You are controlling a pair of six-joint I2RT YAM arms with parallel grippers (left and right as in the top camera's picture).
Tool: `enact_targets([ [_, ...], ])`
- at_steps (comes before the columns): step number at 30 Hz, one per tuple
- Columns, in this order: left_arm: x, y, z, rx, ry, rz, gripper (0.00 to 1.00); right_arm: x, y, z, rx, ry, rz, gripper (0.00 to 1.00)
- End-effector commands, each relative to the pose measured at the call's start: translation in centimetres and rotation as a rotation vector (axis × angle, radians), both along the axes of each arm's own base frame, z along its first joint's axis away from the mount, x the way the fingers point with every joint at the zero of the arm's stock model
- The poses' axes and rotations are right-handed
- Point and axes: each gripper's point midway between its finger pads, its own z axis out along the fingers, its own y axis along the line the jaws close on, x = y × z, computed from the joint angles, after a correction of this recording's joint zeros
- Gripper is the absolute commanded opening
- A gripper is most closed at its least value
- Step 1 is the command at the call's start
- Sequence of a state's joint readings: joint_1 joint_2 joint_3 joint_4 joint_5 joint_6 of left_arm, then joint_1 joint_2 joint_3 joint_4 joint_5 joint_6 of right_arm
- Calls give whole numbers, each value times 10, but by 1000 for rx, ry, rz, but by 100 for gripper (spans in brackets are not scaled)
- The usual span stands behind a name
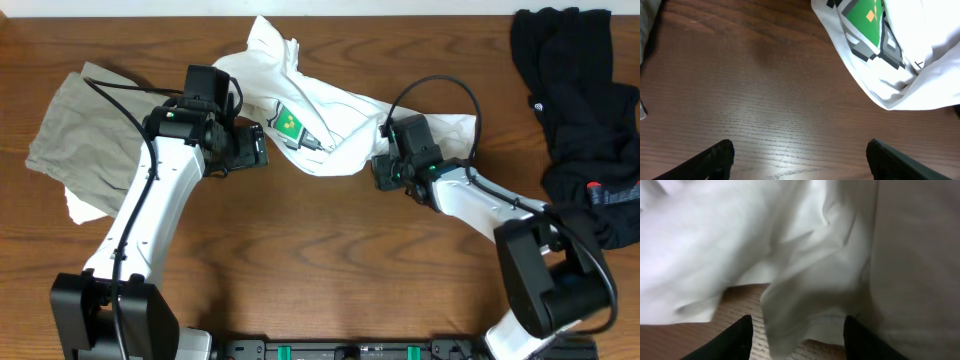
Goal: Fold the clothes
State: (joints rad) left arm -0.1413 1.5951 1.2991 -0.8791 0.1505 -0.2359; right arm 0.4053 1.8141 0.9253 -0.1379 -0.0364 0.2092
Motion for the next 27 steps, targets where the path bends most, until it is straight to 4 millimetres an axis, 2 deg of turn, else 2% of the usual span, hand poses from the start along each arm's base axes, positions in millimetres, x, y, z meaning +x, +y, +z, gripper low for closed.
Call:
enact_targets([
  [1,-2,0,-1,2,6,-1,87,-8,-1,-19,-21,46,-9,56],
  [5,-2,0,-1,2,6,-1,87,-8,-1,-20,-22,48,-9,51],
  [6,-2,0,-1,2,5,-1,87,-8,-1,-20,-22,48,-10,45],
  [9,-2,0,-1,2,6,-1,87,-7,-1,-19,-13,48,-24,16],
  [11,-2,0,-1,2,5,-1,87,-6,-1,-18,-11,46,-27,4],
  [12,-2,0,-1,2,5,-1,87,-6,-1,-17,-11,46,-27,1],
  [15,-2,0,-1,2,6,-1,87,-3,-2,-5,-13,39,-31,1],
  [18,-3,0,-1,2,9,-1,87,4,-13,31,-49,1,-54,1],
  [20,-4,0,-1,3,13,-1,87,10,-28,70,-105,-54,-74,1],
  [22,-5,1,-2,3,19,-1,87,16,-40,116,-145,-126,-76,1],
  [24,-6,0,-2,2,24,-3,87,21,-52,173,-168,-227,-87,1],
  [26,-8,-6,-2,-37,33,-15,87,23,-64,229,-164,-333,-112,1],
  [27,-9,-12,-1,-67,37,-24,87,22,-71,250,-161,-375,-126,1],
])
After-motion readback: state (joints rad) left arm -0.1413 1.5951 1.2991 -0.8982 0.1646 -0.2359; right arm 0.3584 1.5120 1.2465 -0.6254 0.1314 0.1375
